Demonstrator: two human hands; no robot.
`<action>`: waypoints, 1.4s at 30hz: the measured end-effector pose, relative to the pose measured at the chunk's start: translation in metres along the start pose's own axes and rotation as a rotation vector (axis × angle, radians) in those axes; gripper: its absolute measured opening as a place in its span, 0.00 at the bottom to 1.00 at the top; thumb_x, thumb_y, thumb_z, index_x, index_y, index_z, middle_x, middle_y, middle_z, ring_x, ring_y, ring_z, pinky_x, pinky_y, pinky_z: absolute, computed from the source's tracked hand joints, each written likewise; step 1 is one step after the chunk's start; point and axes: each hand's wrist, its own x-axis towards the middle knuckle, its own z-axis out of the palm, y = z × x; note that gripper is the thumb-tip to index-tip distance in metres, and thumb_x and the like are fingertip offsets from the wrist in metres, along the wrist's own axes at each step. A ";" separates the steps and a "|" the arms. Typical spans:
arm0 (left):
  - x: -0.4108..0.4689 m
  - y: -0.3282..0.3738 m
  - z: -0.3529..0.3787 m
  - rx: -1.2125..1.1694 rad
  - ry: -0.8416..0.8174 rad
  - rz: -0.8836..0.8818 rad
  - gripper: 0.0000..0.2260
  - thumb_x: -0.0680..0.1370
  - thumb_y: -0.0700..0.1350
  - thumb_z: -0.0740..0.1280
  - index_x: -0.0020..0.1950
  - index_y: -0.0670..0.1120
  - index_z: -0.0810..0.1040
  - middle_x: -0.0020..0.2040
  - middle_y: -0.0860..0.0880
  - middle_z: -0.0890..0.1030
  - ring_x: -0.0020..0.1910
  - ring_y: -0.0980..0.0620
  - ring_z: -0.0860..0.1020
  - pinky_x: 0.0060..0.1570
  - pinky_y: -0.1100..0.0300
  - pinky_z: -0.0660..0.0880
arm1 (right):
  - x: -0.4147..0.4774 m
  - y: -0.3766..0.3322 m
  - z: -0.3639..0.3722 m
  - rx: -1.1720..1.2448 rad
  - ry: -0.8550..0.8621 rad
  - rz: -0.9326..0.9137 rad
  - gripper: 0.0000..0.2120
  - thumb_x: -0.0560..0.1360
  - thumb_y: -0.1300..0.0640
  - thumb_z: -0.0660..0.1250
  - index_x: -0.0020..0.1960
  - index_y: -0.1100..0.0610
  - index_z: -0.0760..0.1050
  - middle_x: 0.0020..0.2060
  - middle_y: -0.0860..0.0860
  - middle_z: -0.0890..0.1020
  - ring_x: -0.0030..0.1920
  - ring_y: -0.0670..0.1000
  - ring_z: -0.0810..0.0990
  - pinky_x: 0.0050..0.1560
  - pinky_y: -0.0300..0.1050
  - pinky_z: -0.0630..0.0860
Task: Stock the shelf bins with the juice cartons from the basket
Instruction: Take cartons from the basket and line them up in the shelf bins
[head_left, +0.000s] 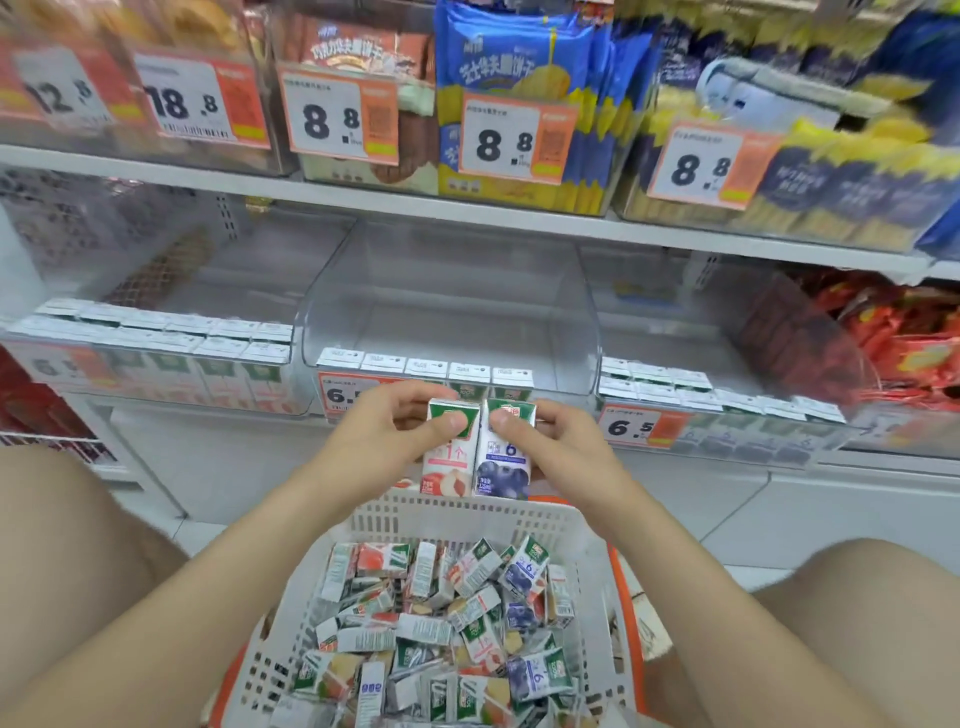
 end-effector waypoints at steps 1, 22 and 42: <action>0.000 0.007 0.002 -0.009 -0.011 0.011 0.12 0.78 0.49 0.76 0.61 0.56 0.84 0.54 0.52 0.88 0.53 0.54 0.85 0.54 0.59 0.79 | -0.001 -0.006 -0.004 -0.003 0.022 -0.007 0.23 0.76 0.38 0.75 0.55 0.58 0.82 0.43 0.59 0.87 0.41 0.51 0.83 0.45 0.50 0.77; 0.050 0.034 0.127 0.489 -0.087 0.542 0.12 0.81 0.52 0.72 0.63 0.54 0.77 0.69 0.57 0.70 0.71 0.59 0.69 0.70 0.61 0.66 | 0.047 -0.002 -0.235 -0.914 0.587 -0.301 0.21 0.80 0.63 0.69 0.72 0.58 0.75 0.58 0.57 0.75 0.60 0.61 0.76 0.59 0.42 0.66; 0.055 0.021 0.140 0.472 -0.128 0.463 0.12 0.79 0.53 0.74 0.61 0.57 0.79 0.75 0.61 0.67 0.75 0.62 0.65 0.69 0.73 0.55 | 0.053 -0.004 -0.216 -1.087 0.308 0.077 0.19 0.78 0.59 0.59 0.66 0.61 0.78 0.61 0.61 0.81 0.64 0.65 0.78 0.66 0.59 0.76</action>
